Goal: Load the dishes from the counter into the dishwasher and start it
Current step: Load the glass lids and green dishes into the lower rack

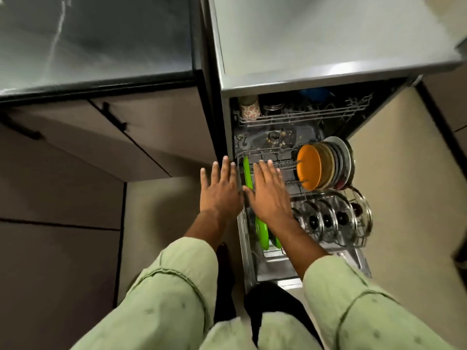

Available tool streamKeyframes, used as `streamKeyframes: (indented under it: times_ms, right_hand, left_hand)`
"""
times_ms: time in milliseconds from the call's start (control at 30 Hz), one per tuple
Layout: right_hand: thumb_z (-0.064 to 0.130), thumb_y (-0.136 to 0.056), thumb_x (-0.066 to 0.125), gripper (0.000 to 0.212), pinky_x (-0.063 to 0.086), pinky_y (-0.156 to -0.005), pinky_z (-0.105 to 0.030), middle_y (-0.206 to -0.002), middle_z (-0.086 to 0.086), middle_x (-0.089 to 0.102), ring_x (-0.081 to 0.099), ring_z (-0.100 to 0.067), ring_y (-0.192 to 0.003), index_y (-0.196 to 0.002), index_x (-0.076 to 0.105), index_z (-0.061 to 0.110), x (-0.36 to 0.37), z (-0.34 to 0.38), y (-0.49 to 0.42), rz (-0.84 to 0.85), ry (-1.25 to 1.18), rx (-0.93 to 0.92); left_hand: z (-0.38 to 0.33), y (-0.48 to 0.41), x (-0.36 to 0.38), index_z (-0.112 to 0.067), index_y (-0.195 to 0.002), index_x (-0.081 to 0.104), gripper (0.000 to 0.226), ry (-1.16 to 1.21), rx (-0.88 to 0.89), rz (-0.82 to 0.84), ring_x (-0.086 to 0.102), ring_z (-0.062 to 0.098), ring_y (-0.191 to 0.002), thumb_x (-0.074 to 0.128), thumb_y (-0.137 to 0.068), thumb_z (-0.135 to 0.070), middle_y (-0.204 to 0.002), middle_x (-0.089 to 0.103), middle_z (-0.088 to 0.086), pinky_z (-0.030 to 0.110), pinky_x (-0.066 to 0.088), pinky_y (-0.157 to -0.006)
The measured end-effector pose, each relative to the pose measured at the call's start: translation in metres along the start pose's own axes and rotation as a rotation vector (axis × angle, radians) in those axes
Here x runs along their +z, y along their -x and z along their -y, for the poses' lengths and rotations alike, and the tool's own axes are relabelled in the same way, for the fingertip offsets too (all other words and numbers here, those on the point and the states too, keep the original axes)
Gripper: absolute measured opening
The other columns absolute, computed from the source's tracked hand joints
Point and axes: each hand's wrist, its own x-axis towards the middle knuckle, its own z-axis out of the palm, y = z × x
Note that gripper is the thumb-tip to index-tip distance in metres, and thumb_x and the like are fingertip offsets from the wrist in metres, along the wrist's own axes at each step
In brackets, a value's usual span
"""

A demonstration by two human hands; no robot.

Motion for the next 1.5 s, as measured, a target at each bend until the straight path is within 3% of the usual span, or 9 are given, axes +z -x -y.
streamKeyframes:
  times_ms: [200,400,633,767,967,1500]
  right_hand:
    - [0.049,-0.103,0.031,0.069,-0.002,-0.123,-0.039,-0.164,-0.01,0.005,-0.005,-0.023,-0.151,-0.156,0.007,0.011,-0.055,0.018,0.045,-0.083,0.02,-0.1]
    - [0.048,-0.098,0.046,0.07,0.009,-0.122,-0.045,-0.159,-0.016,0.025,0.012,-0.029,-0.15,-0.152,0.028,0.006,-0.087,0.043,0.052,-0.204,0.042,-0.266]
    - [0.057,-0.092,0.023,0.078,0.017,-0.12,-0.048,-0.153,-0.018,0.037,0.024,-0.032,-0.147,-0.147,0.039,0.004,-0.101,0.11,0.048,-0.253,0.079,-0.454]
    - [0.057,-0.091,0.021,0.08,0.013,-0.121,-0.047,-0.155,-0.018,0.034,0.021,-0.031,-0.148,-0.149,0.035,0.004,-0.109,0.155,0.043,-0.273,0.107,-0.575]
    - [0.053,-0.1,0.034,0.07,0.002,-0.123,-0.041,-0.162,-0.012,0.019,0.005,-0.025,-0.151,-0.154,0.023,0.01,-0.118,0.23,0.029,-0.328,0.124,-0.701]
    - [0.054,-0.099,0.036,0.07,0.001,-0.122,-0.04,-0.161,-0.011,0.02,0.004,-0.025,-0.151,-0.154,0.022,0.012,-0.118,0.43,-0.026,-0.423,0.107,-0.84]
  left_hand:
    - [-0.004,0.067,-0.041,-0.013,-0.158,-0.004,0.07,0.035,-0.084,-0.171,-0.011,0.03,-0.152,0.026,-0.104,-0.045,-0.166,-0.012,0.008,0.055,-0.006,-0.121]
    - [0.012,0.11,-0.066,-0.014,-0.159,-0.001,0.073,0.034,-0.189,-0.303,-0.01,0.03,-0.152,0.029,-0.103,-0.05,-0.166,-0.01,0.009,0.054,-0.008,-0.12]
    - [0.06,0.151,-0.088,-0.014,-0.159,0.002,0.072,0.05,-0.331,-0.444,-0.005,0.031,-0.153,0.03,-0.103,-0.05,-0.166,-0.005,0.01,0.054,-0.004,-0.121]
    - [0.091,0.168,-0.098,-0.013,-0.159,0.004,0.071,0.07,-0.403,-0.516,-0.003,0.031,-0.153,0.029,-0.102,-0.049,-0.166,-0.003,0.01,0.055,-0.004,-0.121]
    - [0.155,0.192,-0.116,-0.015,-0.159,0.003,0.072,0.087,-0.479,-0.6,-0.005,0.031,-0.153,0.029,-0.102,-0.05,-0.166,-0.005,0.008,0.056,-0.005,-0.121]
    - [0.354,0.217,-0.163,-0.017,-0.159,0.004,0.074,0.045,-0.6,-0.71,-0.006,0.029,-0.153,0.031,-0.101,-0.053,-0.166,-0.006,0.007,0.053,-0.008,-0.121]
